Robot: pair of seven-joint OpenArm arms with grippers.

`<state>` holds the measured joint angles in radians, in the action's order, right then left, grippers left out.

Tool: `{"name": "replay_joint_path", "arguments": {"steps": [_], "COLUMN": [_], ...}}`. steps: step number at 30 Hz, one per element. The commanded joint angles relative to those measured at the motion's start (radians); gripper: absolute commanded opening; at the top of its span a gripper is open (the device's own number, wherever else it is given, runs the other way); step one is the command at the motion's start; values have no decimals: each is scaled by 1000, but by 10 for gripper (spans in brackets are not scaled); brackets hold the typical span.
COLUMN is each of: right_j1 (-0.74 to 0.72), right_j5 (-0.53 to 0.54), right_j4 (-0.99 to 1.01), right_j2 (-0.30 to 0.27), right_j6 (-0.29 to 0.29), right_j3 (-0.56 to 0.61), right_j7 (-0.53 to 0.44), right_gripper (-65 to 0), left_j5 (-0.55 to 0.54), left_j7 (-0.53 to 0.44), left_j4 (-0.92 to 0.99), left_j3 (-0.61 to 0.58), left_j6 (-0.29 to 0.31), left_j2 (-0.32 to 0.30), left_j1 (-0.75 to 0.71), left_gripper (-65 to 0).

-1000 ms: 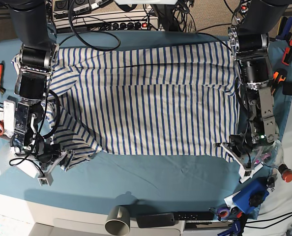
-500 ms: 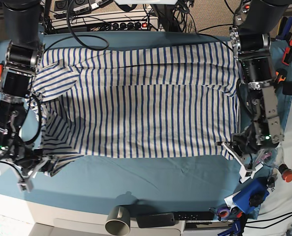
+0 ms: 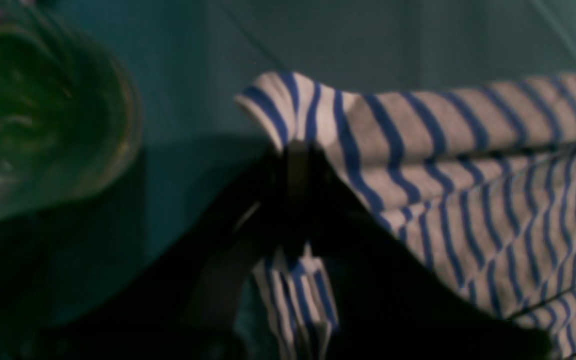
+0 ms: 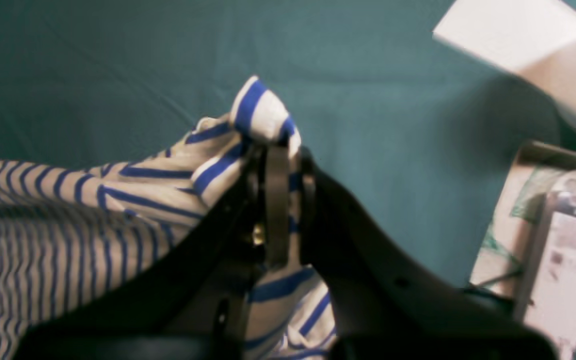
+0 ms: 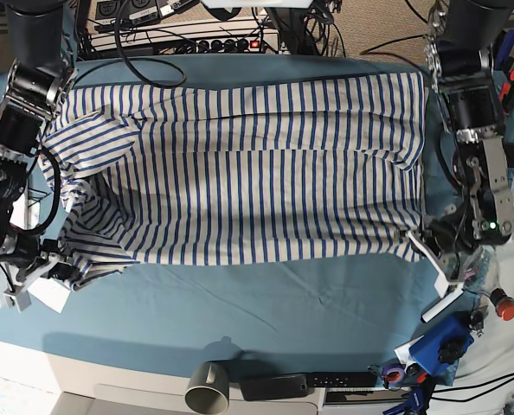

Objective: Fold the T-shirt properly
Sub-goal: 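Lift the hem with both grippers and fold it over toward the collar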

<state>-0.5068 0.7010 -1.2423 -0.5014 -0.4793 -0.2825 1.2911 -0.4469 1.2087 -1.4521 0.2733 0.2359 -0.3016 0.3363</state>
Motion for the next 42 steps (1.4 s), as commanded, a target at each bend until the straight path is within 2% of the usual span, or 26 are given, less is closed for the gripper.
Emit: {"name": "replay_joint_path", "arguments": {"steps": [1,6,11,15,17,20,27,37,42], "right_j1": [-21,26,66,70,73,99,210,348,423], "right_j5": [21,43,64,66,66,69,69,142,151], "right_j4": [-32,-73,-78,-103,-115,-138,-227,-259,-259], "right_j2": [-27,-29,-28,-31,-34,-48,-88,-92,-93], "right_j6": [-6,-14,-14,-15,-22,-22,-22,-48,-48], "right_j3": [-17,-53,-53,-53,-53,-53,-66,-246,-277], "right_j7": [-11,14,21,37,46,47,47,64,82], "right_gripper": [-650,-650,-650,-650,-650,-650,-650,-650,-650], "left_j5": [-11,-16,-108,-119,-136,-180,-185,-186,-186], "left_j7": [-11,-11,-10,-8,-8,-8,-9,-12,-13], "left_j4": [-42,-116,-153,-203,-227,-260,-363,-482,-537], "left_j3": [15,82,170,227,242,248,248,248,248], "left_j6": [1,24,54,56,81,106,106,106,106], "left_j2": [-14,-14,-14,-14,-14,-14,-14,-13,-9], "left_j1": [17,-64,-146,-200,-230,-279,-372,-510,-570], "left_gripper": [-650,-650,-650,-650,-650,-650,-650,-650,-650]}}
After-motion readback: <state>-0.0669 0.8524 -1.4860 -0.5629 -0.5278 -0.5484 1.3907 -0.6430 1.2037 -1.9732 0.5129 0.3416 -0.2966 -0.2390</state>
